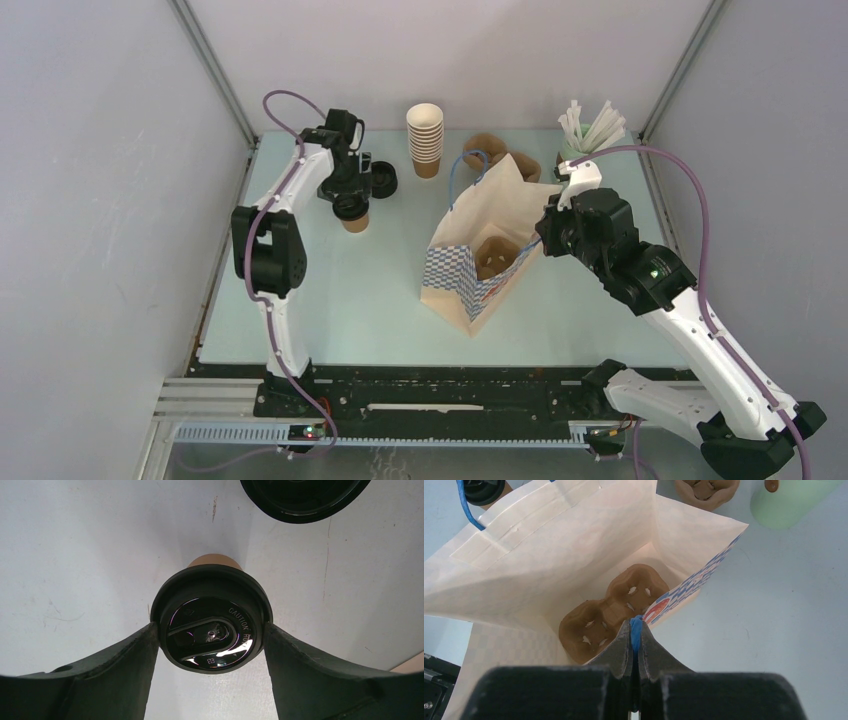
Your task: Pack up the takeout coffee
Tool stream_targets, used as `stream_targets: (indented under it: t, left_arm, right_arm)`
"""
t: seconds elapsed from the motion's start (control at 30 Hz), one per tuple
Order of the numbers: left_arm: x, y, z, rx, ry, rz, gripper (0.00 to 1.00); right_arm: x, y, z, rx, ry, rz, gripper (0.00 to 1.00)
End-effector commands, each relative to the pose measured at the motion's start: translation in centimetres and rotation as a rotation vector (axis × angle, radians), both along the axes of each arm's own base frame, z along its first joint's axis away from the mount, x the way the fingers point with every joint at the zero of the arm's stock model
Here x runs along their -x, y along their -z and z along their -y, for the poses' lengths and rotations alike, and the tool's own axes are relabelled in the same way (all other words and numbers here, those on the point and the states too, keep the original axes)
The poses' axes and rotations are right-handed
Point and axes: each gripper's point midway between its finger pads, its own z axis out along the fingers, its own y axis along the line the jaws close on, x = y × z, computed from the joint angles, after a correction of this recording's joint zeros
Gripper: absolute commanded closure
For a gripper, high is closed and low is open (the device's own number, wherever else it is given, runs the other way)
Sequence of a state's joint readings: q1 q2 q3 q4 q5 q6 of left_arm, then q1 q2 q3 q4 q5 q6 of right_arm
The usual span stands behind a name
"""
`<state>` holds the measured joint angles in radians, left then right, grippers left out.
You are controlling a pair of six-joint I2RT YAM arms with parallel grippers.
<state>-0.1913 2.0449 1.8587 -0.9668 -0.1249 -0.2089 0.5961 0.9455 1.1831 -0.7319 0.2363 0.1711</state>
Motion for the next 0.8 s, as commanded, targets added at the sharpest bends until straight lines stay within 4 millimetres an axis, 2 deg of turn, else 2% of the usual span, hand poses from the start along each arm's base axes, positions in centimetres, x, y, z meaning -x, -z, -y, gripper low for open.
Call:
stream_targets:
  t: [0.0,0.23,0.37,0.43,0.63,0.77]
  left_arm:
    - [-0.2,0.7,-0.2,-0.011,0.003,-0.005,0.20]
    - [0.0,1.2,-0.2,-0.010,0.008,-0.022,0.18]
    - [0.1,1.2,-0.3,-0.016,0.007,-0.022,0.24]
    - [0.1,1.0,-0.4,-0.017,0.007,-0.018,0.28]
    - [0.3,-0.7,-0.2,0.002,0.001,0.016,0.37]
    - [1.1,-2.3,0.0,0.021,0.002,0.044,0.39]
  right_arm:
    - [-0.1,-1.0,0.1,-0.024,0.014,0.010,0.97]
    - [-0.2,-1.0,0.1,-0.024,0.016,0.009,0.96]
    - [-0.2,-1.0,0.1,-0.025,0.018,0.011,0.95]
    - [-0.2,-1.1,0.1,-0.026,0.015,0.014,0.90]
    - [-0.3,-1.5,0.2,-0.025,0.020,0.020,0.63]
    - [-0.3,-2.2,0.5,-0.027,0.036,0.025,0.53]
